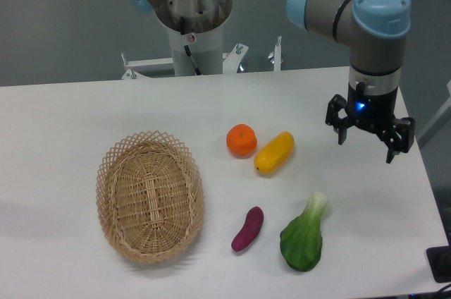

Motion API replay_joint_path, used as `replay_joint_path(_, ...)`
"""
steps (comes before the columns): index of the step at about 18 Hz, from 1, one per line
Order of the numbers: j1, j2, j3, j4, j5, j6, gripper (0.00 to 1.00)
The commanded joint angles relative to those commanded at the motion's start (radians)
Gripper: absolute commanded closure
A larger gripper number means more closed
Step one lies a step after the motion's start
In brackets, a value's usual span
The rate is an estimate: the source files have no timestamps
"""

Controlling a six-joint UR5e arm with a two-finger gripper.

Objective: Place the green vegetable on the table

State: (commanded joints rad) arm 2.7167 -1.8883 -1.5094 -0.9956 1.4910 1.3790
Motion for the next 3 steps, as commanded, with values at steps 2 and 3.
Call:
replay_joint_path(2, 0.000, 0.000, 0.000, 0.000, 0.002, 0.000, 0.00)
replay_joint_path(3, 0.000, 0.000, 0.000, 0.002, 0.002, 0.000, 0.00)
